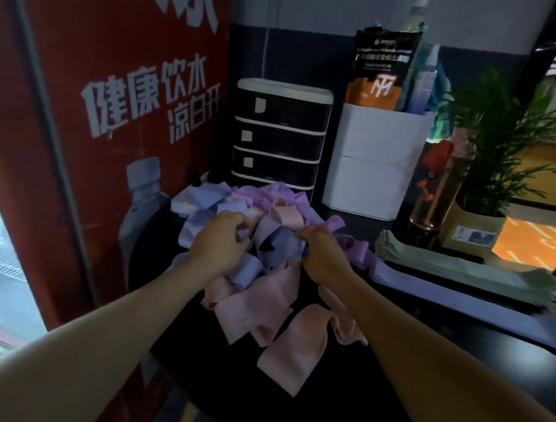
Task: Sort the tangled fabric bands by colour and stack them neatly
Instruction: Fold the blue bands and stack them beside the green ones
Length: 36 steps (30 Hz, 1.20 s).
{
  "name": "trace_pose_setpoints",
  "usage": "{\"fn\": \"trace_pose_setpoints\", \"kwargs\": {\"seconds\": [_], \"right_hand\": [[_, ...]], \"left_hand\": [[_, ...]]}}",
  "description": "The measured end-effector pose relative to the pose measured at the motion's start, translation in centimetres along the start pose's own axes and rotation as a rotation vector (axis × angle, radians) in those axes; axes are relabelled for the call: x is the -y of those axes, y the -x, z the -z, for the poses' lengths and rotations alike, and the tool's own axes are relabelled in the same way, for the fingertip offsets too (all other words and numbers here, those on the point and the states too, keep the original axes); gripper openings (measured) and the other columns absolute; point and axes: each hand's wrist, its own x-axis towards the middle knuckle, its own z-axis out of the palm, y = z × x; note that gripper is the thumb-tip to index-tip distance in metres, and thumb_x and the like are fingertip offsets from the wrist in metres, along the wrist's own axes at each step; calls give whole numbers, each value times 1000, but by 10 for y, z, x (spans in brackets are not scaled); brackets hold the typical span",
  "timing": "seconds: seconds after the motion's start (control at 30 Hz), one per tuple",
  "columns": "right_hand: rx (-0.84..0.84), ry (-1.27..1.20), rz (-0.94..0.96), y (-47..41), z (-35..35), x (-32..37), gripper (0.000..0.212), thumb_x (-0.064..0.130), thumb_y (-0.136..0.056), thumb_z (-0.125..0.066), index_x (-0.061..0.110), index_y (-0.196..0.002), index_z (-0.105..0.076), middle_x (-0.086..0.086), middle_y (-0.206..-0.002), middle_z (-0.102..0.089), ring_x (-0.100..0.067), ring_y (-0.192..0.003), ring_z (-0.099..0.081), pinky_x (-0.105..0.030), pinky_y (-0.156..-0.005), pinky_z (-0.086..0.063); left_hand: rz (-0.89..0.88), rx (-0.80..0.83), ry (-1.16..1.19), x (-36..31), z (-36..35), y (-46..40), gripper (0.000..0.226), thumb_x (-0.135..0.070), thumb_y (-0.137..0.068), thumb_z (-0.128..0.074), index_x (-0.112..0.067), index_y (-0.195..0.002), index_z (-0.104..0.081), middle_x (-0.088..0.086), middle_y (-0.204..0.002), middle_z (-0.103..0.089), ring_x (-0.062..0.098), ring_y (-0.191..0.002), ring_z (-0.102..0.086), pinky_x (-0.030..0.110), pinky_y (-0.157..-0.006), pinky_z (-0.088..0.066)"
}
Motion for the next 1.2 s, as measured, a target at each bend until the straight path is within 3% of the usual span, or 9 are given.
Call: {"fn": "trace_pose_setpoints", "kwargs": {"seconds": [0.27, 0.4, 0.53, 0.67, 0.87, 0.97, 1.07, 1.13, 1.2], "right_hand": [[37, 9, -57, -14, -6, 3, 29, 6, -90, -46, 10, -114, -62, -14, -120, -57, -28, -111, -52, -25, -86, -39], [22, 72, -13, -17, 6, 7, 23, 6, -92, -45, 4, -107, -62, -15, -109, -62, -19, -88, -51, -25, -72, -35], [-199, -47, 22, -33, 47, 21, 16, 1, -88, -50, 1, -89, -65, -8, -79, -56, -19, -73, -49, -24, -61, -31], [-338, -205, 67, -46, 93, 42, 17, 3, -88, -53, 6, -93, -69, -2, -81, -59, -14, -76, -54, -19, -63, -38], [-403, -208, 222, -42, 141, 61, 16, 5, -89, -54, 5, -93, -69, 1, -85, -59, -8, -74, -54, -4, -58, -38], [-501, -265, 211, -39, 159, 60, 17, 7, -90, -53, 5, -93, -70, 3, -83, -58, 0, -62, -49, 1, -54, -35], [-621, -338, 176, -39, 176, 59, 20, 2, -91, -49, 1, -96, -68, -6, -88, -63, -7, -69, -51, -4, -56, -36], [-663, -372, 179, -38, 184, 57, 22, 0, -90, -48, 0, -100, -68, -11, -96, -67, -12, -79, -53, -7, -60, -37], [-671, -381, 182, -35, 190, 53, 22, 1, -90, -50, 1, -101, -69, -10, -98, -67, -13, -82, -54, -12, -63, -39]], "left_hand": [[-25, 24, 77, 2, -10, -7, 27, -8, -86, -61, -12, -113, -60, 9, -116, -57, 26, -102, -58, 42, -89, -48], [-42, 31, 112, 0, -7, -8, 23, -10, -86, -62, -13, -109, -62, 6, -112, -58, 24, -100, -59, 43, -89, -48], [-90, 5, 210, -10, 3, -16, 21, -6, -86, -62, -6, -107, -62, 1, -103, -60, 20, -98, -58, 36, -88, -49], [-153, -24, 311, -29, 21, -33, 31, -3, -83, -66, -2, -112, -56, 4, -104, -54, 18, -100, -54, 15, -77, -44], [-229, -28, 339, -62, 41, -53, 55, -15, -78, -74, -4, -126, -50, 3, -116, -50, 10, -103, -47, 14, -81, -36], [-235, -39, 323, -78, 41, -59, 46, -11, -77, -74, -7, -119, -56, 6, -116, -56, 12, -99, -50, 24, -84, -43], [-214, -16, 338, -89, 39, -60, 29, -11, -83, -69, -8, -110, -60, 3, -106, -57, 12, -96, -53, 25, -84, -43], [-207, -8, 369, -94, 36, -59, 6, -8, -88, -62, -9, -82, -62, 3, -82, -59, 4, -77, -55, 20, -73, -43], [-184, -15, 436, -99, 36, -56, 32, -4, -92, -55, -9, -62, -45, -1, -60, -41, 4, -55, -40, 16, -57, -34]]}}
